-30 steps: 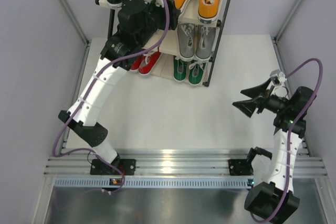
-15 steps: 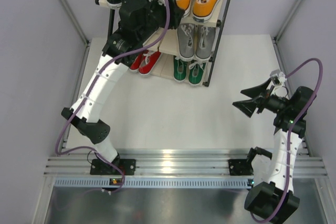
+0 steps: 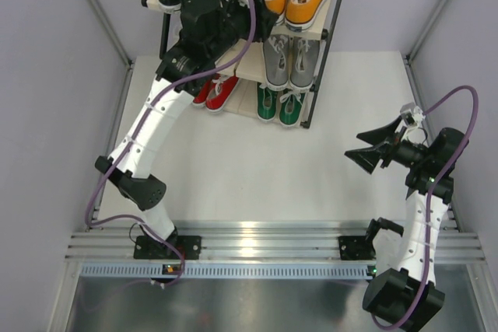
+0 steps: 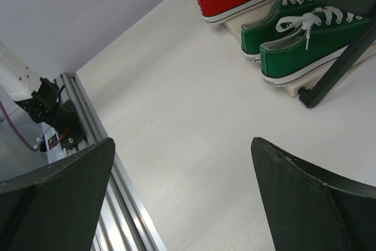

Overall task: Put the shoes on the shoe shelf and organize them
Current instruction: Adjust the shoe at the shoe shelf.

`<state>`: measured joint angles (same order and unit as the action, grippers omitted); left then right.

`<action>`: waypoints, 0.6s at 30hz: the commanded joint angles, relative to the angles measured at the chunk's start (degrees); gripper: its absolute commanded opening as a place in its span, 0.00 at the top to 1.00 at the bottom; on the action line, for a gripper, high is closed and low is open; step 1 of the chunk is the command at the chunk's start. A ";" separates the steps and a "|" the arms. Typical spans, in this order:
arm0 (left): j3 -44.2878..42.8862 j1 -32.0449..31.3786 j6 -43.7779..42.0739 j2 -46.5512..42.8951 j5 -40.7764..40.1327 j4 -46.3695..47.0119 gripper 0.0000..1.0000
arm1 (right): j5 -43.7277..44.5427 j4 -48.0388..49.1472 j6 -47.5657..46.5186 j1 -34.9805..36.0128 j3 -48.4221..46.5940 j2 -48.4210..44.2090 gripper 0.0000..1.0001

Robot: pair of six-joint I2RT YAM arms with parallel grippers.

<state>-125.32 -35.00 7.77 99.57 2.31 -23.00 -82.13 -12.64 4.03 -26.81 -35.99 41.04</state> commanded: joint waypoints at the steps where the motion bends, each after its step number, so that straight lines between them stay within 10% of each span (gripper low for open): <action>1: -1.60 -0.33 0.14 2.82 1.74 2.79 0.48 | -0.14 2.62 -2.01 -0.70 -0.49 0.01 0.01; 18: 0.15 -2.26 -9.78 1.95 -6.08 5.60 0.49 | -0.58 2.54 -2.10 -0.79 -0.58 -0.08 0.01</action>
<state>-126.43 -36.36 2.98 101.91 -0.84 -20.69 -82.15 -12.64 4.01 -26.81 -35.99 41.04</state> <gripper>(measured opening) 0.493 0.993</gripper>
